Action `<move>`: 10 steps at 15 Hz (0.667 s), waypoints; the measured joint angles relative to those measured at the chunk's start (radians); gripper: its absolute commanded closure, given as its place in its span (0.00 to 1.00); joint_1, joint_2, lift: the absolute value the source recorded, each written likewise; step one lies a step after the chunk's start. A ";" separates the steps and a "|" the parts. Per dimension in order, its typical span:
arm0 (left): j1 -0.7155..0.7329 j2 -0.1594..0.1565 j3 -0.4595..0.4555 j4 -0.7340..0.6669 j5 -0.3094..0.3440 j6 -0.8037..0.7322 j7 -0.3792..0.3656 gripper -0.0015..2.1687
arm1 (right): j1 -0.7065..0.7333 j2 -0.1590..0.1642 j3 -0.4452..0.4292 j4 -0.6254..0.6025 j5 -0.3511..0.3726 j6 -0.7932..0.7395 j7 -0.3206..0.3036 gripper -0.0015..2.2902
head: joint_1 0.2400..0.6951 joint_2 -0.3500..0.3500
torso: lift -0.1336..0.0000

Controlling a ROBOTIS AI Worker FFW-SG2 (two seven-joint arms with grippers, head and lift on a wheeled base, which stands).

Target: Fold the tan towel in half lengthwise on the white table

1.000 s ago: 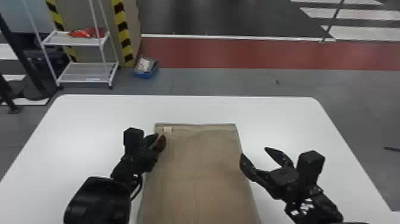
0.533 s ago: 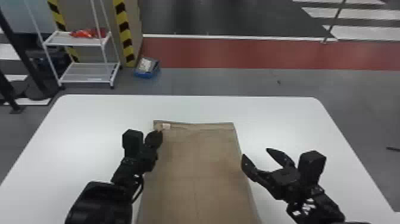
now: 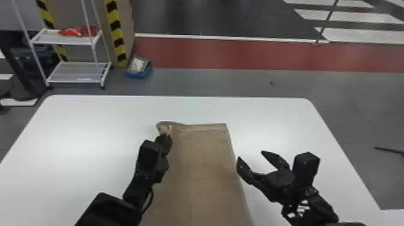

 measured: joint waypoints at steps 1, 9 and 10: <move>0.013 0.000 -0.027 -0.024 -0.007 0.012 0.002 0.51 | 0.004 -0.002 -0.003 -0.003 -0.001 0.002 0.000 0.07 | 1.00 0.32 | 0.57; 0.189 0.000 -0.188 -0.413 0.016 0.315 -0.141 0.01 | 0.009 -0.006 -0.009 0.001 -0.008 0.006 0.000 0.07 | 1.00 0.10 | 0.57; 0.195 0.000 -0.198 -0.430 0.017 0.339 -0.150 0.01 | 0.008 -0.006 -0.008 0.003 -0.008 0.005 0.000 0.07 | 1.00 0.08 | 0.57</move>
